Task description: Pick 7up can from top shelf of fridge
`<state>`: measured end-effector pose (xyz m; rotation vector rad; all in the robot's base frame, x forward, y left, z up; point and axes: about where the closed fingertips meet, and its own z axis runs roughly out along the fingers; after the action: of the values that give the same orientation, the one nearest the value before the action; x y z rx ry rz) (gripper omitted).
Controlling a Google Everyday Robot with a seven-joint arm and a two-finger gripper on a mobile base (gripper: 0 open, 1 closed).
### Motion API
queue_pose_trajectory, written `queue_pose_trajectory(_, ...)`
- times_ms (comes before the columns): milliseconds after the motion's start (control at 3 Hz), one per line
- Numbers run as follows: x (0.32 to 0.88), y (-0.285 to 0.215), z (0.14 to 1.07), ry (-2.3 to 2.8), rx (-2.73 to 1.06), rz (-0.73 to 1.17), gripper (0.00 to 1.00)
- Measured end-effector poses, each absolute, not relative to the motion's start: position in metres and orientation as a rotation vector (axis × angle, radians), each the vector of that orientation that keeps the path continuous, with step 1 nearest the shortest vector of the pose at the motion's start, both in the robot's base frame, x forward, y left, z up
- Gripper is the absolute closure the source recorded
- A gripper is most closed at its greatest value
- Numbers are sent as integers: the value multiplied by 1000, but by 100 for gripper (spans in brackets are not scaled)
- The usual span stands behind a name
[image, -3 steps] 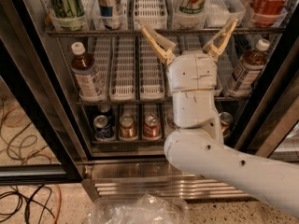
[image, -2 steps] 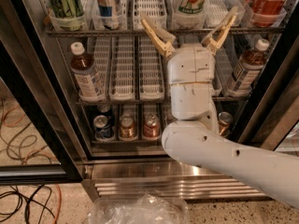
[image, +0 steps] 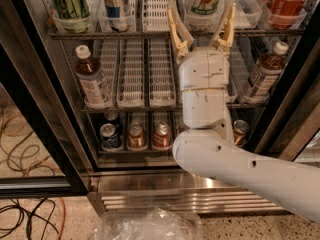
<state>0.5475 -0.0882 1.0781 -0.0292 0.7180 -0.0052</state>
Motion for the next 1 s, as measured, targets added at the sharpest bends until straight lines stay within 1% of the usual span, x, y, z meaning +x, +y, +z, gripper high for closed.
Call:
queue_pose_trajectory(333, 547, -88, 1078, 721, -34, -5, 20)
queue_pose_trajectory(1000, 567, -91, 1085, 746, -29, -14, 19)
